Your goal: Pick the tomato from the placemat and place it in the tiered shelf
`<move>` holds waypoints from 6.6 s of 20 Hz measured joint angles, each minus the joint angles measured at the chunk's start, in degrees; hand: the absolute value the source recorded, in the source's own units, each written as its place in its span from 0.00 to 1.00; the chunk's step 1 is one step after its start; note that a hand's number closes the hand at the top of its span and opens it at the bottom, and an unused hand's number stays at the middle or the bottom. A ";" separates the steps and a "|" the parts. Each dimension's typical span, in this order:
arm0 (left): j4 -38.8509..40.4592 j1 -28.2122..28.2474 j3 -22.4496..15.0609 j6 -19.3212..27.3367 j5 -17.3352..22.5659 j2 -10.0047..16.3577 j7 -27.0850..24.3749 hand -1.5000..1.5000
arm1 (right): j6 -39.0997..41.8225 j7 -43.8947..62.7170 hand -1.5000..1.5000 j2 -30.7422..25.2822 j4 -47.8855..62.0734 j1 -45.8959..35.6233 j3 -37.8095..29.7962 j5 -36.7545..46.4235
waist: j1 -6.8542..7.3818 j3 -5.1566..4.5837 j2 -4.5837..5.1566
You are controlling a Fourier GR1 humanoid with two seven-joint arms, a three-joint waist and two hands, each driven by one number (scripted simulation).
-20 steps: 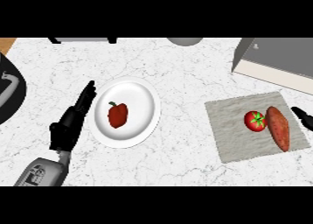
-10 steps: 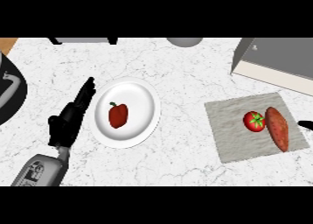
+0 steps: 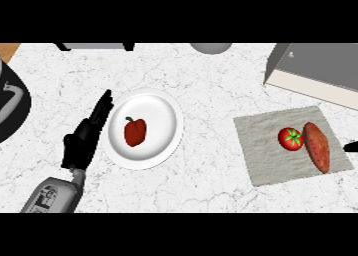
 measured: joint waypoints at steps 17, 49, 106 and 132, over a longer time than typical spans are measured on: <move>-1.62 0.56 2.87 -2.60 -3.25 -2.34 1.42 0.50 | 6.19 27.35 0.00 2.42 -23.57 1.80 4.32 11.04 | 0.03 0.13 0.12; -2.79 2.17 9.63 -8.88 -10.11 -8.24 1.76 0.50 | 13.10 27.07 0.00 22.29 -20.59 2.57 0.72 34.94 | 0.17 0.14 0.16; -1.16 0.80 12.86 -12.02 -14.37 -12.18 1.41 0.50 | -14.18 44.16 1.00 45.81 -5.11 -13.00 14.05 58.44 | 1.06 0.13 0.19; -2.37 1.11 13.75 -12.35 -13.85 -11.90 2.64 0.50 | -7.39 56.23 1.00 41.11 -22.84 -37.41 5.10 82.30 | -0.04 0.08 -0.05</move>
